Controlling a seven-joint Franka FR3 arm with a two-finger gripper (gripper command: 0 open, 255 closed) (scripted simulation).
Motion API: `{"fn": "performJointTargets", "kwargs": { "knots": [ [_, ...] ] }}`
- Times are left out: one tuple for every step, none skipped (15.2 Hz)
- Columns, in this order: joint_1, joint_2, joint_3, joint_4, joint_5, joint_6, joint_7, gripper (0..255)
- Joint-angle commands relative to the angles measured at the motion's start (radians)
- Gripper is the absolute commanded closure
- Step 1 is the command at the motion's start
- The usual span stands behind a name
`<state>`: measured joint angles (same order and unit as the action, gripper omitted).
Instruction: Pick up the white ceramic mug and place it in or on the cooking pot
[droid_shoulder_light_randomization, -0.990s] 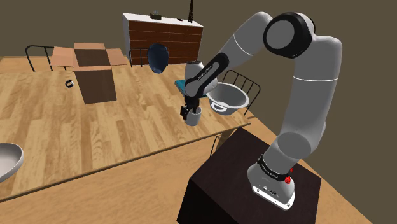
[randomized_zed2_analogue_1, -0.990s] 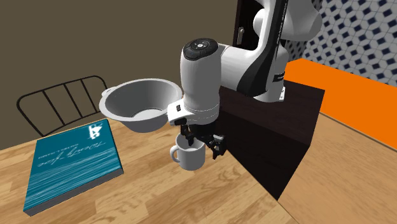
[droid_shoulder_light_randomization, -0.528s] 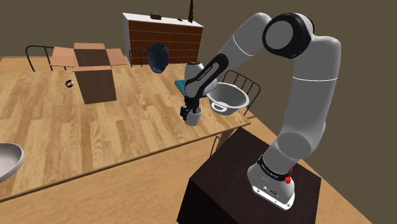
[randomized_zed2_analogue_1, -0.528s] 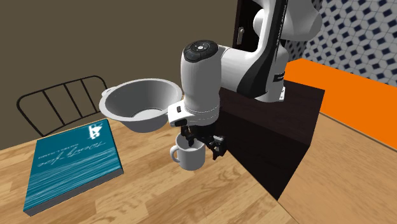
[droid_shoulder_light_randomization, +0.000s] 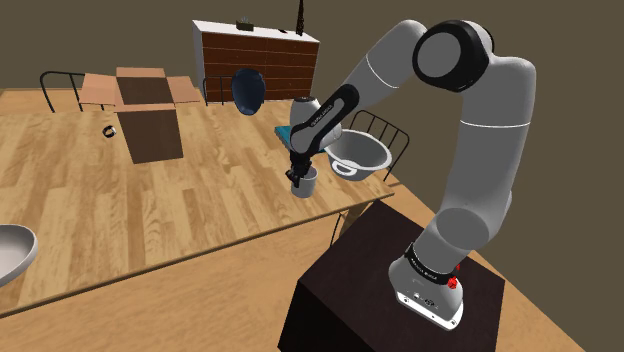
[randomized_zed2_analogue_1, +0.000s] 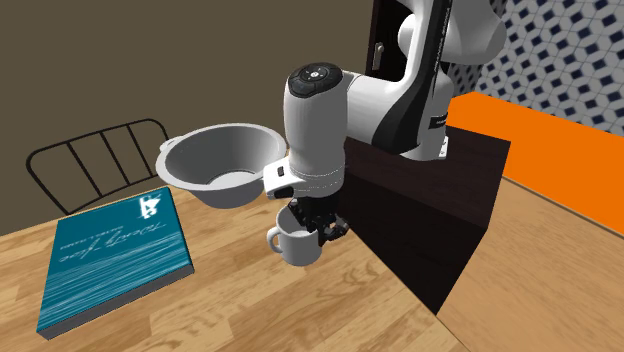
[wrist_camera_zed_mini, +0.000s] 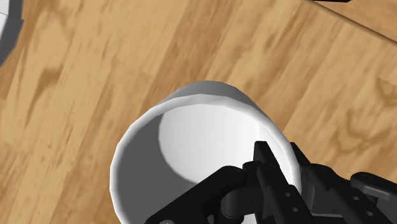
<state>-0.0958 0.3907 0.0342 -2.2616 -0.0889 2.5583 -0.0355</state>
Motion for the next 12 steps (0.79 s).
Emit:
{"fn": "performJointTargets", "kwargs": {
  "knots": [
    [0.000, 0.000, 0.001, 0.000, 0.000, 0.000, 0.000, 255],
    [0.001, 0.001, 0.001, 0.000, 0.000, 0.000, 0.000, 255],
    [0.000, -0.012, 0.002, -0.002, 0.002, -0.011, -0.001, 255],
    [-0.001, -0.025, 0.003, -0.004, 0.003, -0.022, -0.003, 255],
    [-0.001, -0.037, 0.003, -0.004, 0.005, -0.033, -0.004, 255],
    [-0.002, -0.049, 0.004, -0.005, 0.007, -0.044, -0.006, 255],
    [-0.002, -0.061, 0.005, -0.006, 0.008, -0.056, -0.007, 255],
    [-0.003, -0.073, 0.006, -0.007, 0.010, -0.067, -0.009, 255],
    [-0.003, -0.085, 0.007, -0.007, 0.011, -0.079, -0.010, 255],
    [-0.004, -0.097, 0.008, -0.007, 0.013, -0.091, -0.011, 255],
    [-0.004, -0.109, 0.008, -0.007, 0.015, -0.102, -0.013, 255],
    [-0.005, -0.120, 0.009, -0.006, 0.016, -0.114, -0.014, 255]
  ]
}}
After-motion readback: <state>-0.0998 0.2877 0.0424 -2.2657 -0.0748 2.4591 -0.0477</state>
